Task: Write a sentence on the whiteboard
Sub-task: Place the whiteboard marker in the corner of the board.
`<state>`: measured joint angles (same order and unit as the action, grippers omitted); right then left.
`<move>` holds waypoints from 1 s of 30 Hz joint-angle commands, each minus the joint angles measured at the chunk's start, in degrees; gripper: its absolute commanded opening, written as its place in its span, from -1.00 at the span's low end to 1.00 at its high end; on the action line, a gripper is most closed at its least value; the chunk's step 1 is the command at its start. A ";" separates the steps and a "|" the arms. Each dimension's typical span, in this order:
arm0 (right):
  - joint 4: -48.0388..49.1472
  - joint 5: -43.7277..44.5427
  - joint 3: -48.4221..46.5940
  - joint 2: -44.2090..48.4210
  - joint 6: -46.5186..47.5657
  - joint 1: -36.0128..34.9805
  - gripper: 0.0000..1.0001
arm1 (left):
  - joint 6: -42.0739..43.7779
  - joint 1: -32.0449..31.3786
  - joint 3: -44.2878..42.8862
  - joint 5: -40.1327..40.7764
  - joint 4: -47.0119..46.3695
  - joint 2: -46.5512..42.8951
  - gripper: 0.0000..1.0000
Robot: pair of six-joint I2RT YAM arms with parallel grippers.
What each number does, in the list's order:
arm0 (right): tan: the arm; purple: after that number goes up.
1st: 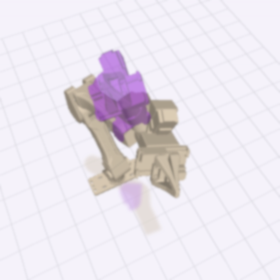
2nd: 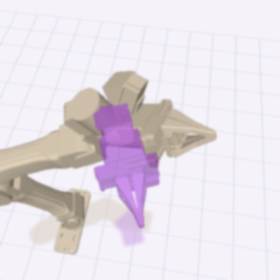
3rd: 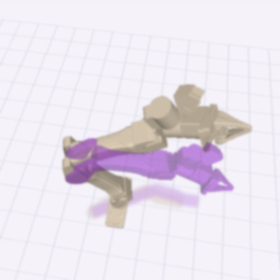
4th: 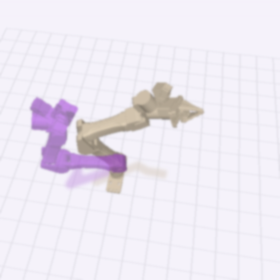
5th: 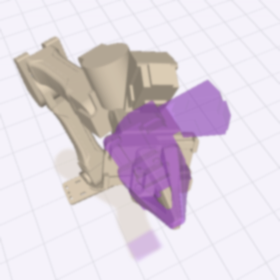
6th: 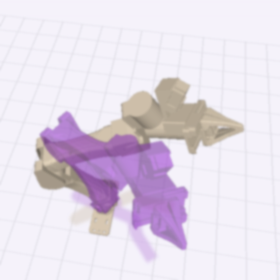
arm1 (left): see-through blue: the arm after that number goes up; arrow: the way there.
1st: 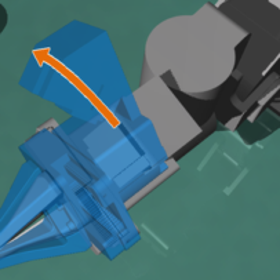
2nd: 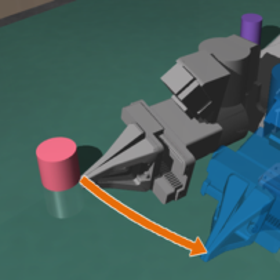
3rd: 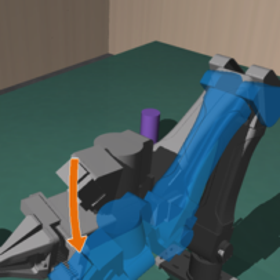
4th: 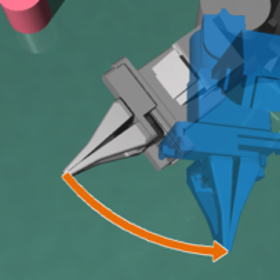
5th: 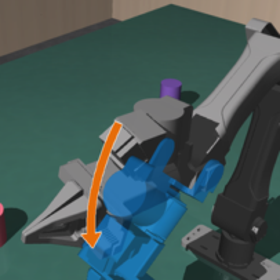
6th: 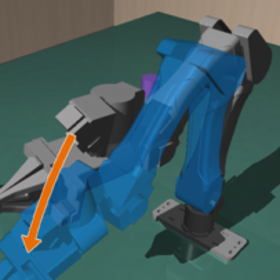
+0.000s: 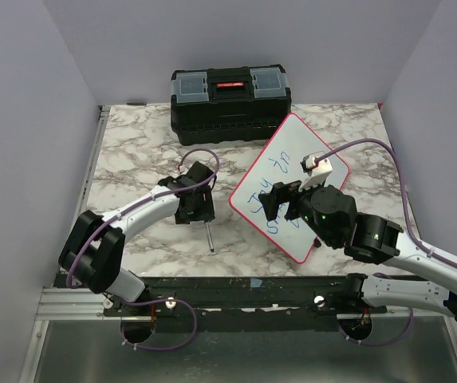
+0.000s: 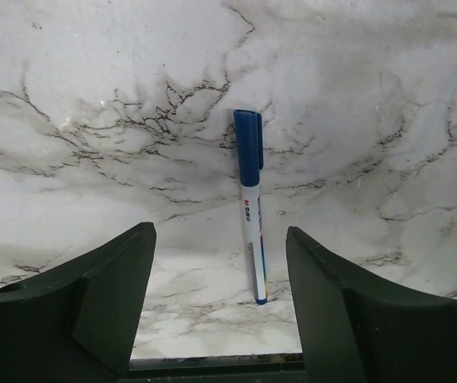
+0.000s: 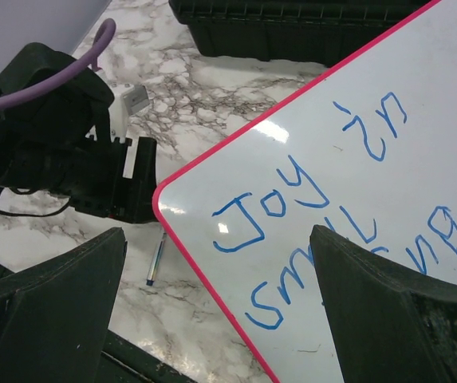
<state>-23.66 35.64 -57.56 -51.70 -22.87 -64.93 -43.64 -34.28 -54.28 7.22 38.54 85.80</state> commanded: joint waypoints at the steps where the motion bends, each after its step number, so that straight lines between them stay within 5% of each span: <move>1: 0.78 2.16 0.78 0.45 1.41 -0.31 1.00 | 1.95 -0.43 -1.38 0.24 -0.47 -4.00 0.38; 17: -0.51 3.09 1.60 5.44 0.78 -0.30 1.00 | 12.88 -0.43 -1.14 8.46 -2.75 -29.85 0.38; 30: -4.60 4.59 6.74 16.85 0.28 -0.36 1.00 | 35.57 -0.19 27.67 27.19 -33.71 -61.50 0.48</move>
<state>-24.36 38.06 -52.60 -36.53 -21.85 -64.93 -19.92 -34.52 -37.60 22.72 20.64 31.90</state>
